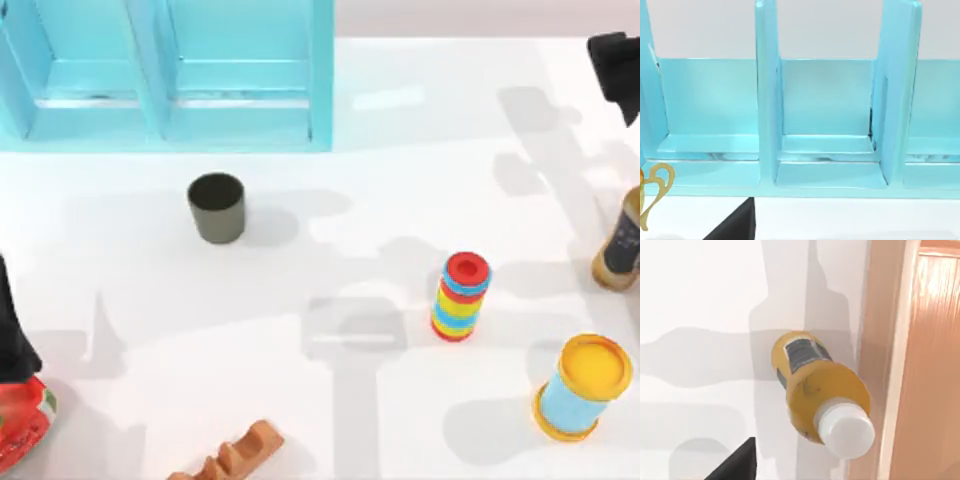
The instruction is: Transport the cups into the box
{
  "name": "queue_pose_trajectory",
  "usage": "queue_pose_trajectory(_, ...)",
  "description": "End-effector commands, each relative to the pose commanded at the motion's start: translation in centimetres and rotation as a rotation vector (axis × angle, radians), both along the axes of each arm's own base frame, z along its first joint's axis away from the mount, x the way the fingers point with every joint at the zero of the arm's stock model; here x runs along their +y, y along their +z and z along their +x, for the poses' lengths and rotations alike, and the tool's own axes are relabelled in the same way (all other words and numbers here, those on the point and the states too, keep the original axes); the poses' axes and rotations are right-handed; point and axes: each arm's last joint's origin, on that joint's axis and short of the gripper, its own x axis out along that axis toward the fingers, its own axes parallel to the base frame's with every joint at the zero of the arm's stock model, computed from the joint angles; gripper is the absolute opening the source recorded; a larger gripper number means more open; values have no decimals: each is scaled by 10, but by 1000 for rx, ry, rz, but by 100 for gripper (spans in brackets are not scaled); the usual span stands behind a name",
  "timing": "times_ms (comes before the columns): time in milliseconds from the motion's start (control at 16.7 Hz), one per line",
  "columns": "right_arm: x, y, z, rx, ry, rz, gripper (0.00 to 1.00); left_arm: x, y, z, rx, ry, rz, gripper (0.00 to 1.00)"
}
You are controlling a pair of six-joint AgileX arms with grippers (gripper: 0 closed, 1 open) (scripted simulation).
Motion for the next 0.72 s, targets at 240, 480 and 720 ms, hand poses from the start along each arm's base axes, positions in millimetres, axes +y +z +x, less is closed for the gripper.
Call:
queue_pose_trajectory(240, 146, -28, 20, -136, 23, 11, 100, 0, 0, 0, 0, 0, 0, 100)
queue_pose_trajectory(480, 263, -64, -3, -266, 8, 85, 100, 0, 0, 0, 0, 0, 0, 100)
queue_pose_trajectory(720, 330, -93, -34, -347, -17, 163, 100, 0, 0, 0, 0, 0, 0, 100)
